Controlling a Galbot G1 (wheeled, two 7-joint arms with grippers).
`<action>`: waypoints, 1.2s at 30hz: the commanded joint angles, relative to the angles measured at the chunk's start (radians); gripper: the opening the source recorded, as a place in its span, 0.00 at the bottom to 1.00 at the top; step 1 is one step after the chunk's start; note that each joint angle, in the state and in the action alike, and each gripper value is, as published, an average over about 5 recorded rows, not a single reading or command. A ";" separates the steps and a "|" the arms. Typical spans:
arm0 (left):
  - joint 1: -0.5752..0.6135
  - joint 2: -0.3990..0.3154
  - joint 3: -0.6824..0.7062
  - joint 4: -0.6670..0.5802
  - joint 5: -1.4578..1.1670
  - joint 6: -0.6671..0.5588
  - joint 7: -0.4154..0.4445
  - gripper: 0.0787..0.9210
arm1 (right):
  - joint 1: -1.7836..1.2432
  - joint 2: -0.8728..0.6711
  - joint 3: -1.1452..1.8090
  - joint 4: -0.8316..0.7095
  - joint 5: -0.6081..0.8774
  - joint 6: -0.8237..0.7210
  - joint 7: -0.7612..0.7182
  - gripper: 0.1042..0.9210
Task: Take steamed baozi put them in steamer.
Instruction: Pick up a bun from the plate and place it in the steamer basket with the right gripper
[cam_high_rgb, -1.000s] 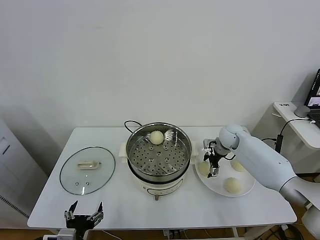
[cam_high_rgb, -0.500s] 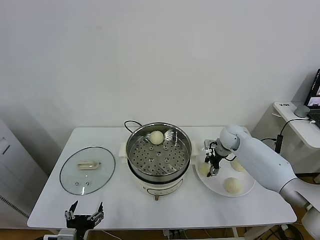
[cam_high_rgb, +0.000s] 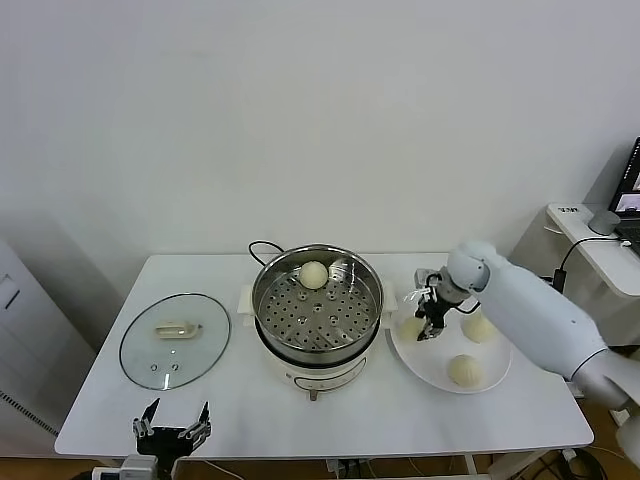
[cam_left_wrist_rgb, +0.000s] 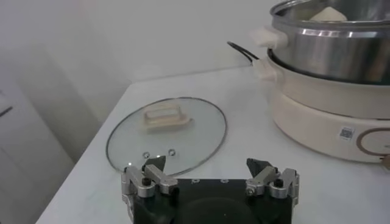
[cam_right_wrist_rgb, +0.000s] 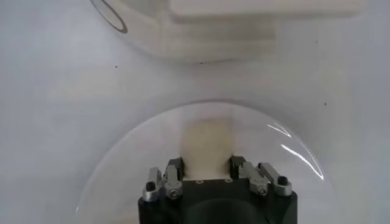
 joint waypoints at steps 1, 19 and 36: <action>-0.013 0.000 0.009 -0.005 0.013 -0.003 -0.002 0.88 | 0.326 -0.153 -0.294 0.133 0.251 -0.070 -0.029 0.44; -0.036 0.017 -0.015 -0.059 -0.044 0.010 0.004 0.88 | 0.708 0.154 -0.626 0.196 0.587 -0.289 -0.015 0.44; -0.045 0.007 -0.013 -0.073 -0.072 0.016 0.004 0.88 | 0.541 0.546 -0.604 -0.019 0.545 -0.393 0.071 0.44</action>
